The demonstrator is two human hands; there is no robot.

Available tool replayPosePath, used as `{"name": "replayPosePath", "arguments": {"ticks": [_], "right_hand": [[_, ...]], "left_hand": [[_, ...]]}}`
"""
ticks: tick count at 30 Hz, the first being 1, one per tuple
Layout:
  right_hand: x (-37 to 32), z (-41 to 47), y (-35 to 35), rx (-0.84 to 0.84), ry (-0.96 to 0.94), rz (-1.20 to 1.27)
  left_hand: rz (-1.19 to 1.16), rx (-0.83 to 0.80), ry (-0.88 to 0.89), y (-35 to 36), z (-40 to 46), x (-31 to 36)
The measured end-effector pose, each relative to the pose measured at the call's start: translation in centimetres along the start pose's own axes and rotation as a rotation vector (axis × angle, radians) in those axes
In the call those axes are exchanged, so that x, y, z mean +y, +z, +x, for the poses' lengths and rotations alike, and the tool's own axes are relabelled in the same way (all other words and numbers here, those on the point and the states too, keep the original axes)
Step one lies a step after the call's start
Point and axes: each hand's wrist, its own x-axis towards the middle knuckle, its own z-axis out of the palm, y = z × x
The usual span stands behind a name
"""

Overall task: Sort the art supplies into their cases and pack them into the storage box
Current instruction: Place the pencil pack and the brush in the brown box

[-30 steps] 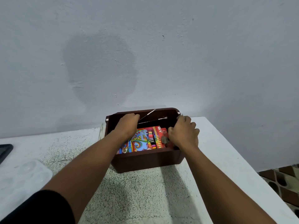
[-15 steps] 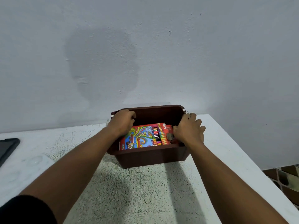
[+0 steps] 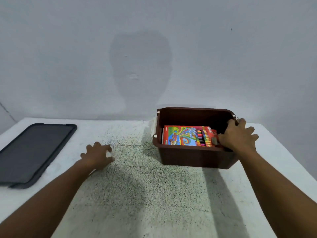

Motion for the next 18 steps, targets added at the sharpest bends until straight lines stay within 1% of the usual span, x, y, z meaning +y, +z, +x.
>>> {"name": "replayPosePath", "arguments": {"ticks": [3,8,11,12,15,18], "right_hand": [[-1.1,-0.8,0.1,0.003,0.001,0.009],[-2.2,-1.9,0.0,-0.008,-0.031,-0.018],[-2.4,-2.5,-0.2,-0.024,-0.043,-0.012],[-2.4,-2.7,-0.3,-0.028,-0.047,-0.008],[-2.5,-3.1,-0.4,-0.038,-0.056,-0.005],[-2.6,-3.4,-0.4,-0.029,-0.056,0.005]], "left_hand": [[-0.061,0.066,0.076,0.9,0.0,-1.2],[-0.035,0.139,0.192,0.9,-0.8,-0.7],[-0.038,0.172,0.22,0.5,-1.6,-0.3],[-0.02,0.205,0.231,0.4,-1.8,-0.2],[0.02,0.388,0.287,0.0,-2.1,0.3],[-0.075,0.595,0.393,-2.6,-2.3,1.7]]}}
